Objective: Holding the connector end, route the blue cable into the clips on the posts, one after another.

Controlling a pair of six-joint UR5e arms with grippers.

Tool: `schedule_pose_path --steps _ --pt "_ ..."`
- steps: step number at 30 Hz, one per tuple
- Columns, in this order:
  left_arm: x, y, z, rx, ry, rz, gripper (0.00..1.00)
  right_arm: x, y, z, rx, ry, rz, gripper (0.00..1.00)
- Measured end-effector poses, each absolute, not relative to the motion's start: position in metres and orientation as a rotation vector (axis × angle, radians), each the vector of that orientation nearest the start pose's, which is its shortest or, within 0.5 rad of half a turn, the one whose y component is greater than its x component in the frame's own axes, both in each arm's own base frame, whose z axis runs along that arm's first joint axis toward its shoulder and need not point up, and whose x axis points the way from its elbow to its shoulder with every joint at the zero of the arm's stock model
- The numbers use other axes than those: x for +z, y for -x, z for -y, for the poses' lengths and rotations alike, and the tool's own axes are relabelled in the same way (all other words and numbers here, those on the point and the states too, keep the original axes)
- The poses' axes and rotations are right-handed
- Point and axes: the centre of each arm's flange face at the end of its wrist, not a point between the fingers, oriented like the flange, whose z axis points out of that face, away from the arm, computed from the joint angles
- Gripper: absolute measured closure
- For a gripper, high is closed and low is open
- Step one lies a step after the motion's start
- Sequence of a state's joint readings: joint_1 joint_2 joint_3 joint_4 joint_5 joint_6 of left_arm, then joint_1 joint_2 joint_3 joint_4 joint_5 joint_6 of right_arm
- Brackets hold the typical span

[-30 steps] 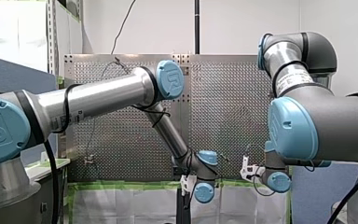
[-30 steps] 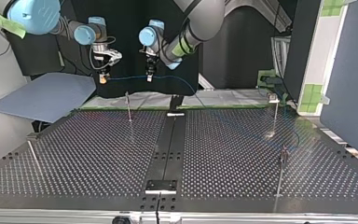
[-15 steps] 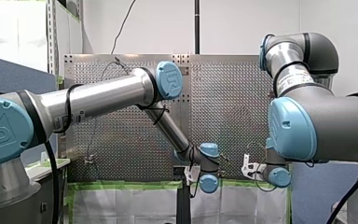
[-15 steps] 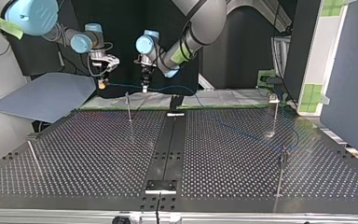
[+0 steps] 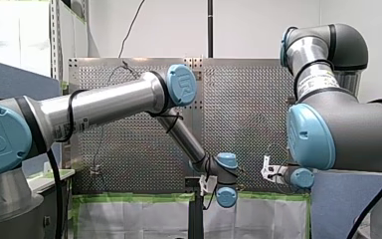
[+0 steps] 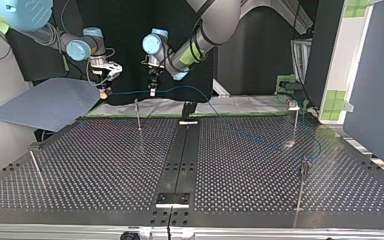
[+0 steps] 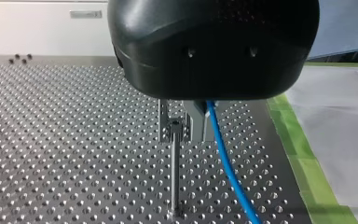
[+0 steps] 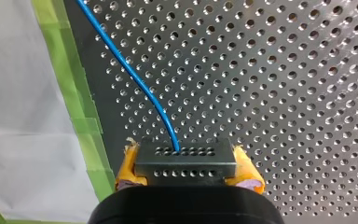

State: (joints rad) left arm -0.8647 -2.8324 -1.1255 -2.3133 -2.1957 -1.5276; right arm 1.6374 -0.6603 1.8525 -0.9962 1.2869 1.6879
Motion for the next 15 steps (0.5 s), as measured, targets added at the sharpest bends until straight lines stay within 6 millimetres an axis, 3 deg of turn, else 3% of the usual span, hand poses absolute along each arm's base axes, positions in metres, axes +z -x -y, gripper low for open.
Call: schedule_pose_path --steps 10,15 --pt "-0.089 -0.442 0.626 -0.203 -0.202 -1.513 1.0 -0.057 -0.199 0.543 1.481 -1.561 1.311 1.0" --pt "-0.081 -0.454 0.628 -0.255 -0.137 -1.489 1.0 -0.066 -0.199 0.54 1.479 -1.568 1.32 1.0"
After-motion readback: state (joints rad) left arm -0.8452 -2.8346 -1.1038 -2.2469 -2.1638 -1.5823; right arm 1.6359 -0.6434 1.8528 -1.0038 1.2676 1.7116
